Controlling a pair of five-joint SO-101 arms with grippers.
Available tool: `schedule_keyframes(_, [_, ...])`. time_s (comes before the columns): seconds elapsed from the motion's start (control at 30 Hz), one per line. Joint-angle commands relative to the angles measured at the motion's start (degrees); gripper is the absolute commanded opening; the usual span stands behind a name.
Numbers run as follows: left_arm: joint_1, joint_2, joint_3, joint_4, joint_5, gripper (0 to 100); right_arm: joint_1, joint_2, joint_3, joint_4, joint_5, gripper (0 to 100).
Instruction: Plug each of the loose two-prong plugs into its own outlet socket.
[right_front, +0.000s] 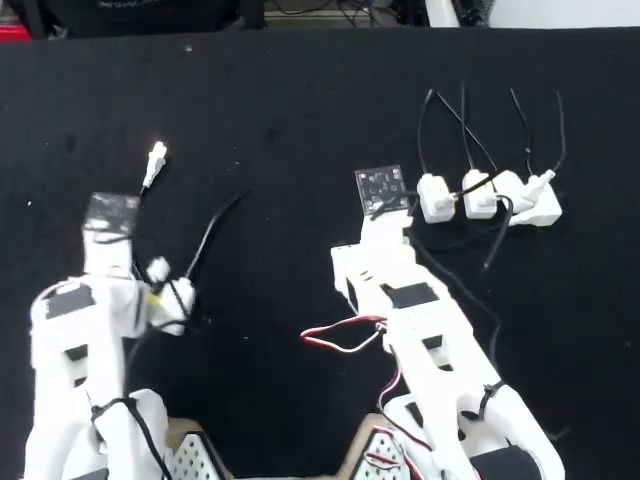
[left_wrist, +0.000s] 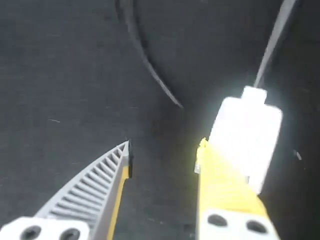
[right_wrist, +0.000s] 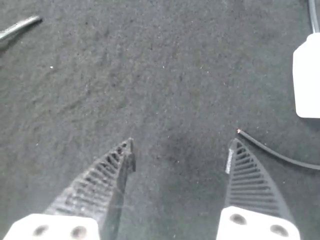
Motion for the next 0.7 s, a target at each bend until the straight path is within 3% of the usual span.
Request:
schedule_keyframes(0.0, [11.4,-1.3,-0.8,7.2,1.3,21,-0.6,-2.3,-3.0,-1.3,-0.2,27.6])
schedule_keyframes(0.13, [19.9,-1.3,-5.2,13.5,8.5,21,-0.6,-2.3,-2.9,-1.3,-0.2,27.6])
schedule_keyframes(0.3, [26.6,-1.3,-10.3,19.0,12.6,21,-0.6,-2.3,-2.9,-1.3,-0.2,27.6])
schedule_keyframes(0.43, [23.6,-1.1,-17.3,20.6,12.6,21,-0.6,-2.2,-2.9,-1.3,-0.2,27.6])
schedule_keyframes(0.53, [19.0,-0.5,-19.0,14.2,12.8,22,-0.6,-2.1,-2.9,-1.3,-0.2,27.6])
schedule_keyframes(0.67, [22.4,-0.5,-13.8,3.2,13.0,22,-0.6,-2.1,-2.9,-1.3,-0.2,27.6])
